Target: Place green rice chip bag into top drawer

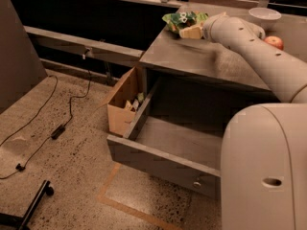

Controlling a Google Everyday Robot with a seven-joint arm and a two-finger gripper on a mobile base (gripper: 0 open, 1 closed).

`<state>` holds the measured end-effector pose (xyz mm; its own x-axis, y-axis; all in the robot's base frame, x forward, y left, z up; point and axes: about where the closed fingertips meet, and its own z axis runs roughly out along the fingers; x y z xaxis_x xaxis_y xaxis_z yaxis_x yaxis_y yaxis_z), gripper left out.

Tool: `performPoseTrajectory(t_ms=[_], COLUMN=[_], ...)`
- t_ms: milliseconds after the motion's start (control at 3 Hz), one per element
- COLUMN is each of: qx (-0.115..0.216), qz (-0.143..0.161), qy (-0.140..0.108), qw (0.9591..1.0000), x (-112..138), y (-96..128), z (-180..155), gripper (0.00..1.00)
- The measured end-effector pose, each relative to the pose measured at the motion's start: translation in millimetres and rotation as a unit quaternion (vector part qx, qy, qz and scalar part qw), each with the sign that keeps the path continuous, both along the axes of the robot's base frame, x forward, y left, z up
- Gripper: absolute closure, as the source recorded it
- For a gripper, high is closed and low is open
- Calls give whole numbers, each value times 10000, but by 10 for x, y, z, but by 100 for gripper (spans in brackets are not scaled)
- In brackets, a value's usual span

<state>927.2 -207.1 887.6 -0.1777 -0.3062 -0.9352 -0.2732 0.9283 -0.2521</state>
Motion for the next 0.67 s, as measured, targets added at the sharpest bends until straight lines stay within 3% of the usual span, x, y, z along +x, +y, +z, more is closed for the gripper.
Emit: performPoseTrajectory(t_ms=[333,667], qx=[-73,-52], qz=[-179,-180], qy=[-62,-86], qw=[9998,9998], x=[198,318], y=[-166,-244], z=[-53,-111], gripper=[0,16])
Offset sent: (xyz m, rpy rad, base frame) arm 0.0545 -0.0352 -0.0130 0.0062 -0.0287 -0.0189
